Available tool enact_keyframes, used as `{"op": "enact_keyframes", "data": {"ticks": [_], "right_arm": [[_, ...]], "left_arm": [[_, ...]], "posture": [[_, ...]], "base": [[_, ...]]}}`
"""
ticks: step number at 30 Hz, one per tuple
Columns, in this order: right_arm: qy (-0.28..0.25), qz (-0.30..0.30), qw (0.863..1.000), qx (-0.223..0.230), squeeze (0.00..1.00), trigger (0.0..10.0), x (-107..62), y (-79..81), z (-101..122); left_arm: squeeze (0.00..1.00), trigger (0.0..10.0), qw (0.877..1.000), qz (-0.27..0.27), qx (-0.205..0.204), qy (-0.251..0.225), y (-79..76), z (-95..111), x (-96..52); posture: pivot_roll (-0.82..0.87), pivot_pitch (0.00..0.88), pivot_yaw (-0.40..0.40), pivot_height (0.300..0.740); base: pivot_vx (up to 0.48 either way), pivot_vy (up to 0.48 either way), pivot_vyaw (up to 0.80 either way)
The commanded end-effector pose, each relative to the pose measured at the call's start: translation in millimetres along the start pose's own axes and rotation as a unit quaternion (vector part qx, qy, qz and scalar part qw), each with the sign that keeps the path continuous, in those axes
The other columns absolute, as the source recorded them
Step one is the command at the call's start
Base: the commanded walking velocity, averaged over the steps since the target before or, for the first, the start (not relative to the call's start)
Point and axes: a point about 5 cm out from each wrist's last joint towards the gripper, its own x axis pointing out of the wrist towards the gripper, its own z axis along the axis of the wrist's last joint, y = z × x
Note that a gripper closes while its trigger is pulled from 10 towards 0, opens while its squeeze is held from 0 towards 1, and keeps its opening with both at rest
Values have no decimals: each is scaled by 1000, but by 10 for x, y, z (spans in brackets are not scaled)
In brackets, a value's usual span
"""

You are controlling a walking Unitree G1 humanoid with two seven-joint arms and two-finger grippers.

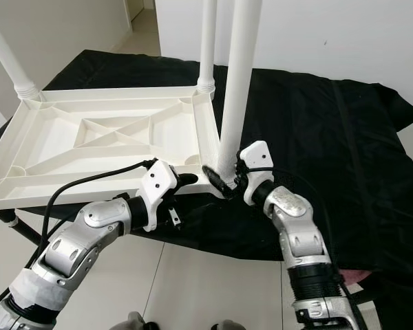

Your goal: Building children table

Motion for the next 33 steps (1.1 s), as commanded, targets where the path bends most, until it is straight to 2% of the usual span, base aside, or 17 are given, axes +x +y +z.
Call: {"op": "enact_keyframes", "data": {"ticks": [1, 2, 3, 5, 6, 17, 18, 19, 21, 23, 24, 27, 28, 29, 31, 33], "right_arm": [[2, 23, 1000, -1, 0, 4941, 19, 11, -28], [2, 23, 1000, -1, 0, 4941, 19, 11, -28], [6, 30, 1000, -1, 0, 3451, 24, 8, -53], [6, 30, 1000, -1, 0, 3451, 24, 8, -53], [9, 33, 999, 0, 0, 39, 33, -4, -80], [9, 7, 1000, 14, 0, 0, 37, -3, -142], [6, -20, 1000, 22, 0, 0, 44, 24, -165], [6, -20, 1000, 22, 0, 0, 44, 24, -165], [2, -77, 997, 29, 0, 0, 56, 65, -197], [2, -77, 997, 29, 0, 0, 56, 65, -197], [-2, -104, 994, 29, 0, 0, 61, 75, -192], [-7, -123, 992, 32, 0, 0, 62, 78, -183], [-11, -153, 987, 40, 0, 0, 67, 68, -167], [-11, -153, 987, 40, 0, 0, 67, 68, -167], [-15, -205, 977, 54, 0, 0, 75, 65, -150], [-15, -205, 977, 54, 0, 0, 75, 65, -150]], "left_arm": [[0, 10000, 1000, -9, 0, 1, -1, 8, -4], [0, 10000, 1000, -9, 0, 1, -1, 8, -4], [0, 10000, 1000, -9, 0, 1, 6, 11, -2], [0, 10000, 1000, -9, 0, 1, 6, 11, -2], [0, 10000, 1000, -8, 1, 1, 10, 15, 0], [0, 10000, 1000, -9, 0, 1, -10, 16, -6], [0, 10000, 1000, -9, -2, 1, -15, 14, -7], [0, 10000, 1000, -9, -2, 1, -15, 14, -7], [0, 10000, 1000, -10, -3, 1, -19, 10, 0], [0, 10000, 1000, -10, -3, 1, -19, 10, 0], [0, 10000, 1000, -12, -3, 0, -18, 11, 7], [0, 10000, 1000, -13, -3, 0, -21, 13, 13], [0, 10000, 1000, -14, -3, 0, -22, 14, 20], [0, 10000, 1000, -14, -3, 0, -22, 14, 20], [0, 10000, 1000, -15, -4, -1, -21, 14, 27], [0, 10000, 1000, -15, -4, -1, -21, 14, 27]], "posture": [[-69, 62, 15, 740], [-69, 62, 15, 740], [-69, 62, 15, 740], [-69, 62, 15, 740], [-70, 63, 16, 740], [-67, 70, 14, 740], [-70, 72, 15, 740], [-70, 72, 15, 740], [-76, 71, 17, 740], [-76, 71, 17, 740], [-78, 70, 18, 740], [-82, 66, 17, 740], [-81, 66, 11, 740], [-81, 66, 11, 740], [-82, 64, 9, 740], [-82, 64, 9, 740]], "base": [[0, 0, 0], [0, 0, 0], [0, 0, 0], [0, 0, 0], [0, 0, 0], [0, 0, 0], [0, 0, 0], [0, 0, 0], [0, 0, 0], [0, 0, 0], [0, 0, 0], [0, 0, 0], [0, 0, 0], [0, 0, 0], [0, 0, 0], [0, 0, 0]]}}
